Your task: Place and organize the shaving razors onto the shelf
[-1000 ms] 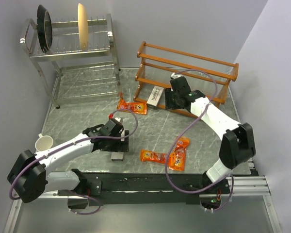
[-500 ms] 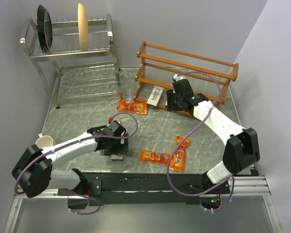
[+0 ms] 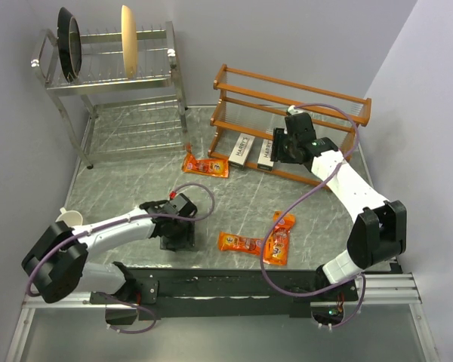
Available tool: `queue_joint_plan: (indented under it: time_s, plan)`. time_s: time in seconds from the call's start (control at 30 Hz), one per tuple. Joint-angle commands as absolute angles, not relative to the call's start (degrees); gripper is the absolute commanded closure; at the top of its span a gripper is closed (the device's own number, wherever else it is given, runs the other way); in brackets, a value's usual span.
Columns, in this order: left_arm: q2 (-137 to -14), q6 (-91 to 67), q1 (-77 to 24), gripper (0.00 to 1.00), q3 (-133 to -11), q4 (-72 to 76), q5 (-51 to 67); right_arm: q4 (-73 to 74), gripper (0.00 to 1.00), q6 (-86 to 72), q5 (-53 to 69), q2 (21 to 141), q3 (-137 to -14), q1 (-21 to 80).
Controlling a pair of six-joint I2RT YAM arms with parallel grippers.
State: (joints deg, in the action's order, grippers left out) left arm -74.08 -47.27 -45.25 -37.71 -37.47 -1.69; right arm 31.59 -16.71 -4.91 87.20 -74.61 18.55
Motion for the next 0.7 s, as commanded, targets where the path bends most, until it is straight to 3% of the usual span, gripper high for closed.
queue_joint_plan:
  time_s: [0.0,0.23,0.33,0.5,0.67]
  plan:
    - [-74.62,-45.18,-45.61,0.4,-41.3,-35.33,-1.15,31.9,0.4,-17.32,-3.69,85.78,-76.11,18.11]
    - [-70.14,-37.72,-51.59,0.52,-46.4,-32.08,-0.53,34.1,0.41,-12.84,-6.23,82.88,-77.87,17.23]
    - [-70.49,-33.86,-52.38,0.51,-49.83,-30.16,-1.05,35.24,0.41,-9.94,-7.38,81.13,-79.19,16.26]
    - [-76.72,-22.44,-53.09,0.51,-57.47,-22.86,-0.54,36.74,0.41,-8.79,-9.4,77.0,-80.6,9.6]
    - [-88.47,-16.09,-54.67,0.55,-67.83,-26.01,1.49,35.86,0.41,-10.81,-9.4,72.25,-79.11,2.65]
